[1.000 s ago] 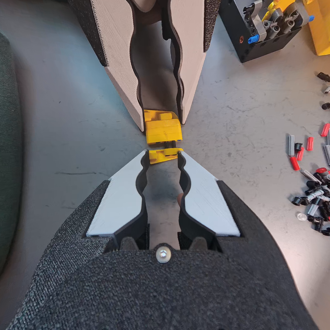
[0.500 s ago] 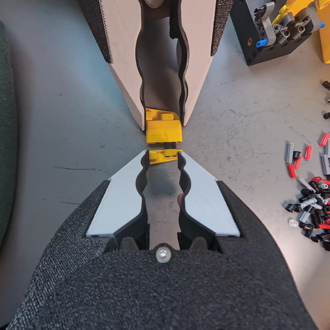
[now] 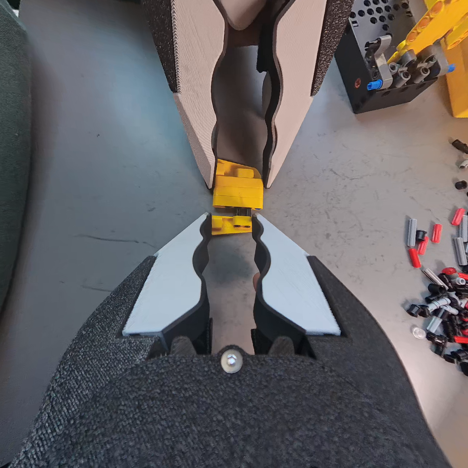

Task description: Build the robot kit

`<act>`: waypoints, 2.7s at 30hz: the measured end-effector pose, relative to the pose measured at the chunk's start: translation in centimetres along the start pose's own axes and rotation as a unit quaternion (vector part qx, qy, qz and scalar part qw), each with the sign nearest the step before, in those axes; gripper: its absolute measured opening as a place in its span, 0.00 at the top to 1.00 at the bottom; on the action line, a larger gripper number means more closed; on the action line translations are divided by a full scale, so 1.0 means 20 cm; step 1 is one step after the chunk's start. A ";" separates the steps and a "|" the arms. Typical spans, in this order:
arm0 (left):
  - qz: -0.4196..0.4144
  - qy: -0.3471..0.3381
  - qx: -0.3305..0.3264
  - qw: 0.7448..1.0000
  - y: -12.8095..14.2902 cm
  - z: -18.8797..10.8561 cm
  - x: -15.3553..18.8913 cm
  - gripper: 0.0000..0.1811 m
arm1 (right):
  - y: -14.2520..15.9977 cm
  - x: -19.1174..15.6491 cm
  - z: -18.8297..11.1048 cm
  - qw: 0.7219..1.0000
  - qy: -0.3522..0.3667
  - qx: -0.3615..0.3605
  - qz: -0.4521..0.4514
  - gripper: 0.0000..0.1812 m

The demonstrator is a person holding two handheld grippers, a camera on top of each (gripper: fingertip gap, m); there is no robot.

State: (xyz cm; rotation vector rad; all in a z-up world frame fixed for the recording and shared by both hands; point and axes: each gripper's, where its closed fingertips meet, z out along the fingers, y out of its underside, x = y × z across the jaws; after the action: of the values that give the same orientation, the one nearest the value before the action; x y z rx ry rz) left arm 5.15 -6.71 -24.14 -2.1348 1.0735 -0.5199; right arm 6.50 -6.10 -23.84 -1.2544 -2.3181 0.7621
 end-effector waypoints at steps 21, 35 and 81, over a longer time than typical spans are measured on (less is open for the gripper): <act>0.006 -0.004 -0.007 1.000 -0.01 0.01 0.05 0.71 | 0.05 -0.08 -0.17 0.976 0.065 0.036 0.204 0.80; -0.001 0.048 -0.038 0.998 0.02 -0.04 0.14 0.70 | 0.01 -0.04 -0.03 0.974 -0.025 -0.004 0.227 0.84; -0.004 0.013 -0.010 1.000 -0.05 0.05 0.13 0.82 | 0.01 0.05 -0.03 0.977 0.038 -0.028 0.209 0.84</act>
State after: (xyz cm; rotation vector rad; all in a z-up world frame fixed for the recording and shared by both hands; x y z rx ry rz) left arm 7.72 -7.95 -24.01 -2.1546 1.0901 -0.5450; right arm 6.59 -5.01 -23.39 -1.7962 -2.0492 0.7645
